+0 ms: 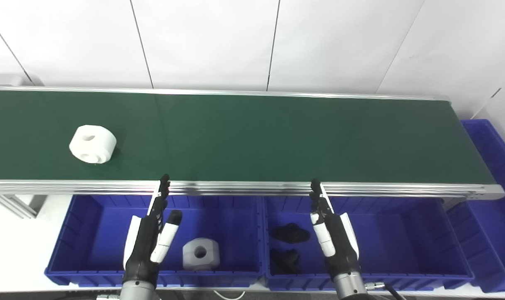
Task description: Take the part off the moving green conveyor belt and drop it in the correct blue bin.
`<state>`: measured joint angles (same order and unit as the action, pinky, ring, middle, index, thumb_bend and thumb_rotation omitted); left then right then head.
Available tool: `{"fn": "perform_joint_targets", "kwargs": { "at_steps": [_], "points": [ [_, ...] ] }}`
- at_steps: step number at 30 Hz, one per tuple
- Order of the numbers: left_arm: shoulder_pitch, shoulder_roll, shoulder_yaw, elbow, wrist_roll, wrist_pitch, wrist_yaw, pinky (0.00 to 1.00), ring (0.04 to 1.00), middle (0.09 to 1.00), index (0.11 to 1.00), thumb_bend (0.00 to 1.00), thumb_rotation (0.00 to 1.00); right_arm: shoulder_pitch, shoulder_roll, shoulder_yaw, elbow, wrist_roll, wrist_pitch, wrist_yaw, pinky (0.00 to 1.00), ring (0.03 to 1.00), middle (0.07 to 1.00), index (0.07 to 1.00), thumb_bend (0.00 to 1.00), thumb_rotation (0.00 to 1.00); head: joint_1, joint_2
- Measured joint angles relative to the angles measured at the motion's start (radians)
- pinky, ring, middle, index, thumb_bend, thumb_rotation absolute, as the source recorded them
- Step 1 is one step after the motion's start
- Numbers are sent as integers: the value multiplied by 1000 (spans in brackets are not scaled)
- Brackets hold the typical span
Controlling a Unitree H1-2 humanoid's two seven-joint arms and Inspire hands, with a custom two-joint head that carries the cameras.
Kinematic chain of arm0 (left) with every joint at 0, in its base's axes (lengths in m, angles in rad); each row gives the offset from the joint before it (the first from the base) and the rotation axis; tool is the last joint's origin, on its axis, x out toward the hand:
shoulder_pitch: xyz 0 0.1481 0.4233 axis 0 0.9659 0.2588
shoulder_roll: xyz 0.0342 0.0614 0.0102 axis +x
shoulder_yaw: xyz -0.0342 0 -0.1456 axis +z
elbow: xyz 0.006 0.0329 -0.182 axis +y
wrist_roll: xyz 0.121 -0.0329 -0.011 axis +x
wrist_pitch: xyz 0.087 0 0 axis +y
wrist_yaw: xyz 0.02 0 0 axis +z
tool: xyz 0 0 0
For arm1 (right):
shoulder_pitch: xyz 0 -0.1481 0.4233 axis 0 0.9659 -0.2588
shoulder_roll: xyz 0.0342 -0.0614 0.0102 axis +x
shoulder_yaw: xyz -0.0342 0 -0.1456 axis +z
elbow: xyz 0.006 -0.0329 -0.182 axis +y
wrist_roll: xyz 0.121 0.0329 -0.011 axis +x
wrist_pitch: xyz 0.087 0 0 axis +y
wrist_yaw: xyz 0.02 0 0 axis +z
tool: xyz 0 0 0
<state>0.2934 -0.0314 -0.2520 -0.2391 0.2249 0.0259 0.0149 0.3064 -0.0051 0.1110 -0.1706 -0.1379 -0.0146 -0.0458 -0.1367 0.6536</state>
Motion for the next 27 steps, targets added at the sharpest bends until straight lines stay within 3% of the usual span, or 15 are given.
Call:
{"fn": "perform_joint_targets", "kwargs": {
  "at_steps": [1, 2, 4, 6, 7, 9, 17, 27],
  "points": [
    [0, 0, -4, 13, 0, -10, 0, 1000, 1000, 1000, 1000, 616, 1000, 1, -4, -2, 11, 3, -13, 0, 989, 995, 1000, 1000, 914, 1000, 40, -30],
    [2, -1, -9, 23, 0, -13, 0, 1000, 1000, 1000, 1000, 624, 1000, 1, -10, -4, 30, 9, -37, 0, 989, 998, 1000, 1000, 917, 1000, 40, -31],
    [6, -8, -12, 44, 0, -21, 5, 1000, 1000, 1000, 1000, 642, 989, 5, -22, -11, 57, 23, -62, 8, 982, 1000, 1000, 1000, 892, 1000, 115, -98],
    [10, -23, -14, 76, 2, -25, 12, 1000, 1000, 1000, 1000, 637, 968, 6, -42, -19, 99, 40, -112, 17, 976, 1000, 1000, 1000, 872, 1000, 115, -98],
    [11, -30, -17, 86, 3, -25, 13, 996, 1000, 1000, 1000, 626, 954, 5, -52, -24, 119, 46, -130, 19, 973, 1000, 1000, 1000, 868, 1000, 153, -138],
    [12, -40, -26, 108, 13, -47, 19, 997, 1000, 1000, 1000, 587, 924, 5, -69, -35, 156, 54, -164, 23, 983, 1000, 1000, 1000, 858, 1000, 172, -158],
    [5, -61, -29, 160, 48, -129, 57, 1000, 1000, 1000, 1000, 546, 887, 1, -87, -51, 202, 64, -209, 32, 1000, 1000, 1000, 1000, 880, 1000, 213, -186],
    [1, -61, -30, 182, 77, -158, 66, 983, 1000, 1000, 1000, 507, 792, -7, -98, -58, 214, 65, -214, 36, 1000, 1000, 1000, 1000, 845, 1000, 258, -180]
  ]
}}
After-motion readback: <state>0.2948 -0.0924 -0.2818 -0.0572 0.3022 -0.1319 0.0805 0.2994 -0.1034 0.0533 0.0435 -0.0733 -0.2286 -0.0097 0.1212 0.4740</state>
